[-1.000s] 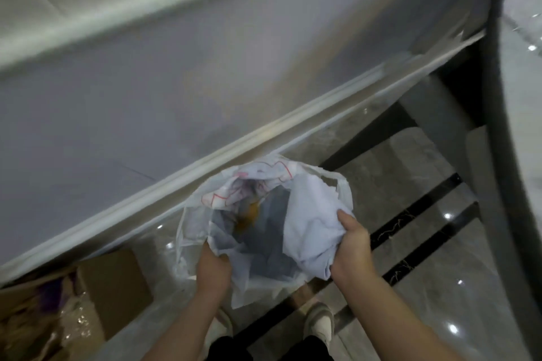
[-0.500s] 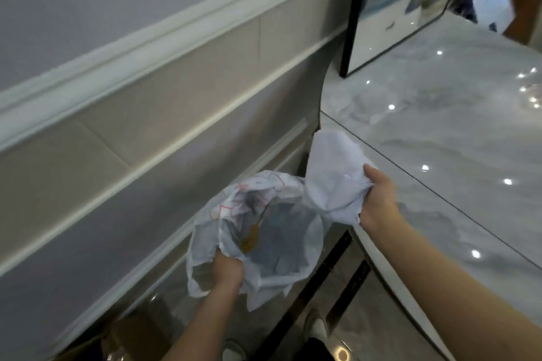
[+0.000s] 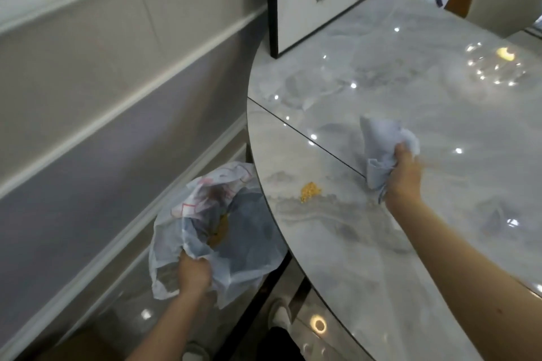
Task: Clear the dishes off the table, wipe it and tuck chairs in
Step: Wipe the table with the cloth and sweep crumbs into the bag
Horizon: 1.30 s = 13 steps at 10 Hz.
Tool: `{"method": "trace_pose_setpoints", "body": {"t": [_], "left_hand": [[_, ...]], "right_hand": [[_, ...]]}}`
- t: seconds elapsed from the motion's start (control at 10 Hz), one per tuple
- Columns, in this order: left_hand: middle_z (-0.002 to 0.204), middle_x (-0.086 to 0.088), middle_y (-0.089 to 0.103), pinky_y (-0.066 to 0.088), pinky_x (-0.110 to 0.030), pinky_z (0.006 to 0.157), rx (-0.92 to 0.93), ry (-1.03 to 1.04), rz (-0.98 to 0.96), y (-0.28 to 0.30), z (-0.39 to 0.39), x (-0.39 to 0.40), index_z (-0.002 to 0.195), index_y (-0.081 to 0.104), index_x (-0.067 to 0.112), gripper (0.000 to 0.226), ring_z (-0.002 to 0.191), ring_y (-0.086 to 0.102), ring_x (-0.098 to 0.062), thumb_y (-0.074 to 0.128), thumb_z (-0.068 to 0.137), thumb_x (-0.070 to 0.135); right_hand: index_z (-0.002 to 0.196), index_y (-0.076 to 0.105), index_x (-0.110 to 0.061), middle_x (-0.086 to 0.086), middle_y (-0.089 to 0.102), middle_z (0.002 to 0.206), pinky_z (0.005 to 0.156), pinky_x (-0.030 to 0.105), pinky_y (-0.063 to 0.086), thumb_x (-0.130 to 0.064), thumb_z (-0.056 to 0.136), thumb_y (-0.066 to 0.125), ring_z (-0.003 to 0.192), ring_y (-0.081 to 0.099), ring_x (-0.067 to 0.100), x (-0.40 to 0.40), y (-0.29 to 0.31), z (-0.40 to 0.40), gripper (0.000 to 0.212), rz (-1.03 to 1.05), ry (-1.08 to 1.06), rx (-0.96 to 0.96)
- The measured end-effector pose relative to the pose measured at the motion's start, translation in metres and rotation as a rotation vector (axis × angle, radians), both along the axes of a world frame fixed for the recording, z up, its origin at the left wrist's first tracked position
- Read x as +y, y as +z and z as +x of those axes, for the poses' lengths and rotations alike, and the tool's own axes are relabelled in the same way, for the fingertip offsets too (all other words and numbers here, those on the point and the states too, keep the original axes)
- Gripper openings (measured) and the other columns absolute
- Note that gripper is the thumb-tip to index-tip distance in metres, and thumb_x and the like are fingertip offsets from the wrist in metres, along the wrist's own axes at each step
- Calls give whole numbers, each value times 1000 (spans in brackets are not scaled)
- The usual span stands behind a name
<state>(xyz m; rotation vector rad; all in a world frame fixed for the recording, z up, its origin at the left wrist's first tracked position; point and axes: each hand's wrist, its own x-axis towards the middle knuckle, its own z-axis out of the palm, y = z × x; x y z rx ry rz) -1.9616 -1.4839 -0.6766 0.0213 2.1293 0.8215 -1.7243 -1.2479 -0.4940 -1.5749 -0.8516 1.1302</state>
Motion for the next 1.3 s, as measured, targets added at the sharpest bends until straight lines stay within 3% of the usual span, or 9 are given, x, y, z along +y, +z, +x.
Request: {"method": "trace_pose_setpoints", "body": {"t": [0.2,0.4,0.6,0.7,0.8,1.0,1.1,1.2,1.3], "left_hand": [[116,-31,56,47,-58,91,-21,1,-34,-22,8,6,123,49,-5,30,104,56,-47,44,94,3],[118,-28,54,45,-54,96,-71,77,-30,-15,15,12,135,42,1,38,108,53,-45,41,97,1],[83,-16,51,50,-33,77,-30,26,-23,2,11,5,129,43,-8,36,75,51,-33,41,93,-6],[108,-28,56,50,-46,83,-10,-31,-69,10,10,2,128,45,-6,37,100,57,-45,44,90,-6],[111,-35,55,50,-51,81,-2,-48,-74,10,9,-3,127,43,-10,36,99,56,-49,42,92,-7],[109,-31,60,52,-51,83,7,-77,-68,21,4,-10,123,49,-6,34,98,60,-45,47,89,-4],[111,-30,59,52,-47,85,-25,-43,-45,31,3,-15,123,49,-6,33,98,60,-43,45,91,-4],[95,-22,53,49,-43,80,-61,35,-34,32,0,-19,118,51,-4,24,84,51,-32,44,96,3],[94,-19,55,46,-35,67,-62,18,-95,34,-6,-28,120,52,-1,27,78,52,-30,43,96,3]], "right_hand": [[95,53,-4,8,42,74,48,13,47,-14,97,40,68,46,13,-24,-58,-27,16,-165,349,-111],[95,50,17,24,45,76,60,22,43,-28,86,43,77,44,21,-40,-61,-42,46,-114,486,-100],[100,40,27,33,51,80,54,12,41,-22,90,46,71,45,37,-67,-65,-60,51,-116,531,-55],[95,57,10,40,51,109,62,13,44,-12,97,42,99,51,48,-83,-64,-69,27,-168,517,-25],[93,58,-25,11,65,103,68,11,50,-11,98,40,88,62,17,-98,-56,-82,24,-191,589,41],[108,49,-24,-2,59,106,68,15,54,-15,99,41,97,57,15,-127,-54,-108,15,-251,617,139],[109,43,-31,-11,54,103,86,20,49,-20,98,42,102,54,13,-147,-60,-125,16,-300,700,7],[112,49,-24,4,57,110,88,31,51,-33,95,47,101,59,23,-170,-82,-138,19,-518,698,-59],[135,44,-13,6,51,132,107,42,38,-45,91,46,119,50,26,-190,-102,-142,54,-582,685,-116]]}}
